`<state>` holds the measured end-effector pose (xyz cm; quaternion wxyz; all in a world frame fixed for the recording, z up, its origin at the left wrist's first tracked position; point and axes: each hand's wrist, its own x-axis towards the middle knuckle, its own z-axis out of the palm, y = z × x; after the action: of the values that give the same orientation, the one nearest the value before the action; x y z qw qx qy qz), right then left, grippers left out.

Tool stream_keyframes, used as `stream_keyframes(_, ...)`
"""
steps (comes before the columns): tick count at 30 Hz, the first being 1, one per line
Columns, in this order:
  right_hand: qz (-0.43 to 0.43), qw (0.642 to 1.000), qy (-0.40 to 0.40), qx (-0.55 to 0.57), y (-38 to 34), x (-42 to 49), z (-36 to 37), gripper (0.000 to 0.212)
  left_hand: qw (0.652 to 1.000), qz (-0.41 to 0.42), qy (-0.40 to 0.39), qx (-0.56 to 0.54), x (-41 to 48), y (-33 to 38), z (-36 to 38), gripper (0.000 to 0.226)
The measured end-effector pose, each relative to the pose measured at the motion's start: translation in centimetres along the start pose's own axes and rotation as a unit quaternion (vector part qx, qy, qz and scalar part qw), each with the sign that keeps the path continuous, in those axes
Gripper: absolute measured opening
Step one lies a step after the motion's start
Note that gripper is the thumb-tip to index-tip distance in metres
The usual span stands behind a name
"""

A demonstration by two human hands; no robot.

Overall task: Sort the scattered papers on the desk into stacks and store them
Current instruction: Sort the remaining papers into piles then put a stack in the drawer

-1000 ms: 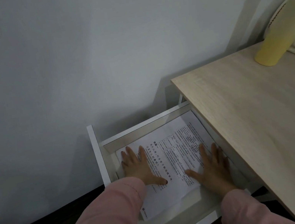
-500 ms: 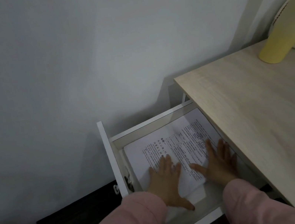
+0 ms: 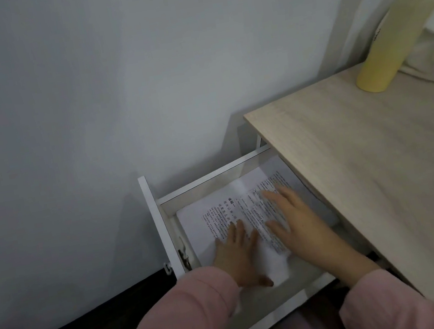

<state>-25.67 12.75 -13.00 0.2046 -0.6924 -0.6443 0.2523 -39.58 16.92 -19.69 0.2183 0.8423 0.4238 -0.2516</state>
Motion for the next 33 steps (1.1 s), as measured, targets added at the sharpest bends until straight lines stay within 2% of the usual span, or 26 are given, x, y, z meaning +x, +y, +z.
stream_keyframes(2, -0.058, 0.995, 0.084, -0.017, -1.0, -0.8, -2.4, 0.045, 0.999, -0.008, 0.034, -0.018, -1.1, -0.2, -0.6, 0.100)
stream_keyframes(5, -0.049, 0.985, 0.158, -0.052, 0.0, -1.4, -5.0, 0.040, 0.984, -0.040, 0.176, -0.003, -3.7, -1.5, -2.0, 0.078)
stream_keyframes(7, 0.009, 0.983, 0.161, -0.088, 1.9, -1.6, -5.7, 0.043, 0.954, -0.082, 0.287, -0.020, -5.5, -3.0, -2.5, 0.070)
stream_keyframes(9, 0.069, 0.983, 0.126, -0.118, 3.7, -2.1, -5.8, 0.049, 0.925, -0.143, 0.343, -0.082, -6.8, -4.7, -2.5, 0.070)
stream_keyframes(12, 0.094, 0.979, 0.090, -0.157, 5.5, -3.2, -6.0, 0.051, 0.892, -0.210, 0.329, -0.227, -7.8, -5.6, -1.9, 0.075)
stream_keyframes(15, 0.082, 0.976, 0.108, -0.168, 6.0, -4.1, -6.6, 0.049, 0.847, -0.206, 0.323, -0.368, -7.9, -4.7, -1.9, 0.078)
stream_keyframes(20, 0.103, 0.974, 0.115, -0.167, 7.2, -6.3, -7.1, 0.048, 0.842, -0.190, 0.324, -0.386, -6.9, -2.1, -3.0, 0.093)
stream_keyframes(24, 0.115, 0.972, 0.122, -0.168, 8.1, -7.8, -7.4, 0.047, 0.835, -0.158, 0.316, -0.422, -5.5, 1.1, -4.3, 0.092)
stream_keyframes(26, 0.124, 0.972, 0.123, -0.161, 8.5, -8.5, -7.6, 0.047, 0.837, -0.119, 0.295, -0.446, -4.7, 3.1, -4.9, 0.083)
stream_keyframes(29, 0.131, 0.970, 0.127, -0.160, 9.2, -9.4, -7.9, 0.047, 0.813, -0.045, 0.283, -0.507, -3.1, 6.3, -5.4, 0.055)
stream_keyframes(33, 0.143, 0.964, 0.144, -0.171, 10.4, -10.6, -8.5, 0.054, 0.810, 0.000, 0.261, -0.525, -0.7, 10.4, -6.6, 0.074)
